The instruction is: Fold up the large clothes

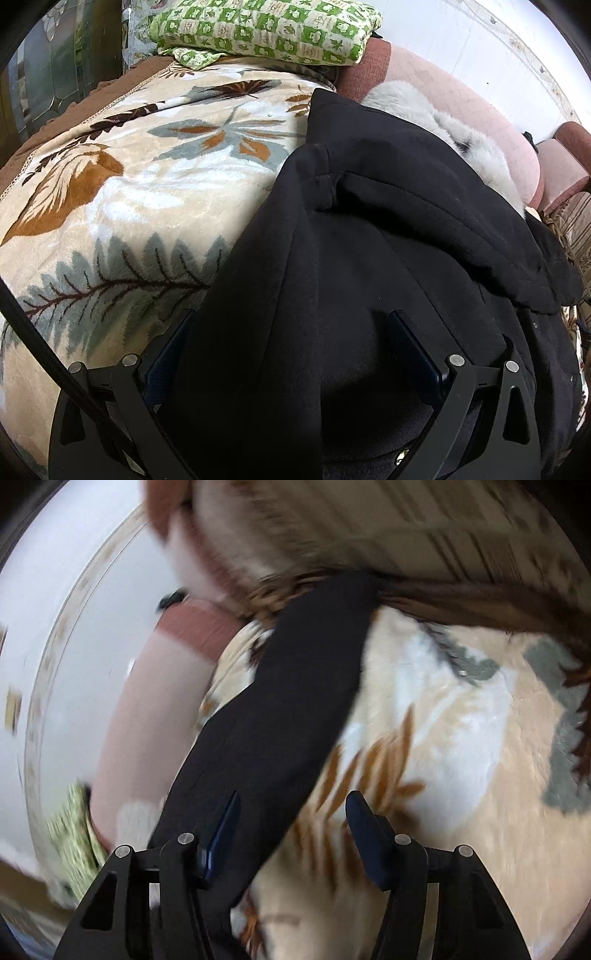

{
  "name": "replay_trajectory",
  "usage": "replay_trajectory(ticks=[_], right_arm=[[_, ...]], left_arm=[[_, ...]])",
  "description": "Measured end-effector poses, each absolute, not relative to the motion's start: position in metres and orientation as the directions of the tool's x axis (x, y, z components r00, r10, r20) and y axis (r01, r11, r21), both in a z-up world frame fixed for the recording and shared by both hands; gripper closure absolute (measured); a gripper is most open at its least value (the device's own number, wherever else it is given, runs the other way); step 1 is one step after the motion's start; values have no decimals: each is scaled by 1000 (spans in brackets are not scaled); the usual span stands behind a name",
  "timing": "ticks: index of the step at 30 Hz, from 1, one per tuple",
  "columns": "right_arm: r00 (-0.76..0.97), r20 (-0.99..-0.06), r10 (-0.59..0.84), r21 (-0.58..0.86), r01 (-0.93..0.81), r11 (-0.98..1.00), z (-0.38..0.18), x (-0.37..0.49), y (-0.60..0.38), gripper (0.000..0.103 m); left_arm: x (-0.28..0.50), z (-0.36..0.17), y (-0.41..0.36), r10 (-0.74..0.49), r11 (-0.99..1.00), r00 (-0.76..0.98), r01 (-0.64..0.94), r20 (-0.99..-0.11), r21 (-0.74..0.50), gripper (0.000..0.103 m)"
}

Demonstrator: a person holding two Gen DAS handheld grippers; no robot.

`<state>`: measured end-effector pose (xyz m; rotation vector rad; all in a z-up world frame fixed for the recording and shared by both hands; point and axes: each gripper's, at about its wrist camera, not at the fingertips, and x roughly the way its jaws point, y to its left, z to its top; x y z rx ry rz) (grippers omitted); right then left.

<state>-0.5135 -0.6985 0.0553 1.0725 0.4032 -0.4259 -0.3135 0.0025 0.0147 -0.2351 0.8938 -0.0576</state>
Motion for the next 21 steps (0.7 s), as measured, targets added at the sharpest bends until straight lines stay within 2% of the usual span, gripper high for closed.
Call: replay_trajectory(ticks=[6, 10, 11, 12, 15, 18, 21], right_arm=[[863, -477, -168, 789, 505, 350, 43, -479, -751, 38], [836, -512, -195, 745, 546, 383, 47, -444, -764, 39], [823, -530, -206, 726, 566, 391, 48, -439, -767, 45], [802, -557, -218, 696, 593, 404, 51, -432, -768, 66], [773, -588, -238, 644, 626, 440, 68, -426, -762, 86], [730, -592, -341, 485, 661, 573, 119, -423, -726, 88], [746, -548, -379, 388, 628, 674, 168, -421, -683, 89]], left_arm=[[-314, 13, 2, -147, 973, 637, -46, -757, -227, 2], [-314, 13, 1, -141, 975, 638, -44, -757, -219, 1], [-313, 13, 0, -139, 975, 638, -44, -757, -217, 1], [-313, 12, -1, -136, 976, 638, -45, -758, -213, 1], [-313, 13, -2, -131, 978, 638, -44, -759, -206, 1], [-313, 13, -2, -128, 978, 636, -45, -761, -202, 1], [-313, 14, -1, -126, 979, 635, -45, -762, -199, 1]])
